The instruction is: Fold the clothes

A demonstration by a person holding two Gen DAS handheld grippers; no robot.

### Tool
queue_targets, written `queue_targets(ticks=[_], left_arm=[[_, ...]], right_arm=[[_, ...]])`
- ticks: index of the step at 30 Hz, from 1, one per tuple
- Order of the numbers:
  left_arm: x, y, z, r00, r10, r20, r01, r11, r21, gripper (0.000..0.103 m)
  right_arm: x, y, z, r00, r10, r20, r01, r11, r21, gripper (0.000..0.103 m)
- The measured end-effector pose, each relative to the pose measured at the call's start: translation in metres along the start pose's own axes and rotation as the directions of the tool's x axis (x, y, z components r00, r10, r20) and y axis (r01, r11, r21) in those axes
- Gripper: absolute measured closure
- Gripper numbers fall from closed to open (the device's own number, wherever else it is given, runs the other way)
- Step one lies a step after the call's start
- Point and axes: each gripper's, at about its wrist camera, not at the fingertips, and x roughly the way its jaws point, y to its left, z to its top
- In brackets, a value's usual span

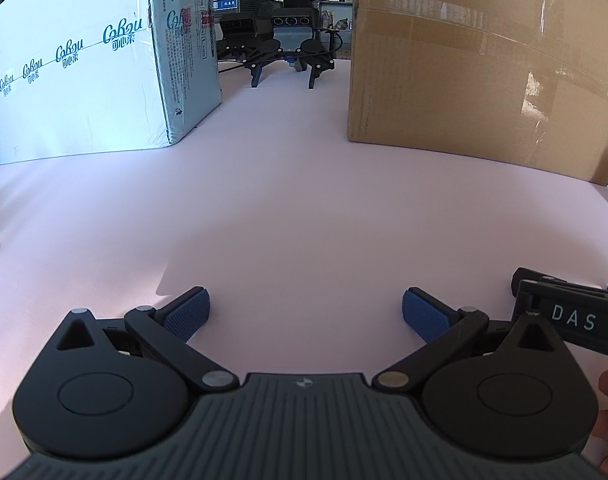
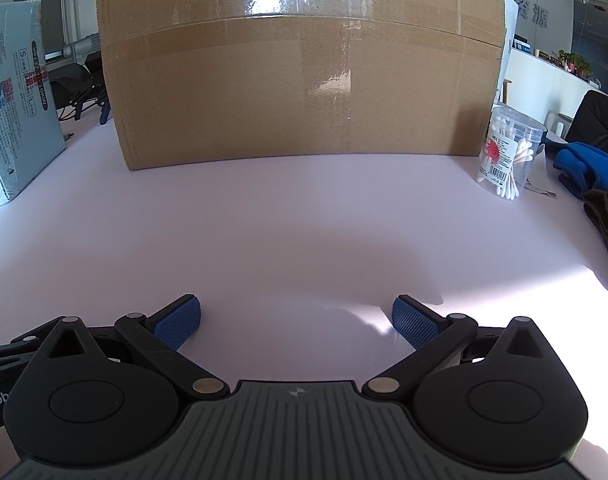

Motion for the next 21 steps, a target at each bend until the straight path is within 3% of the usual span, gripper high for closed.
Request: queue_targets(ticks=[21], left_arm=[[0.0048, -0.0002, 0.0036, 1.0, 0.0, -0.002, 0.0, 1.0, -0.003, 0.0]], right_arm=[[-0.0006, -0.0012, 0.0001, 1.0, -0.002, 0.0, 0.002, 1.0, 0.001, 0.0]])
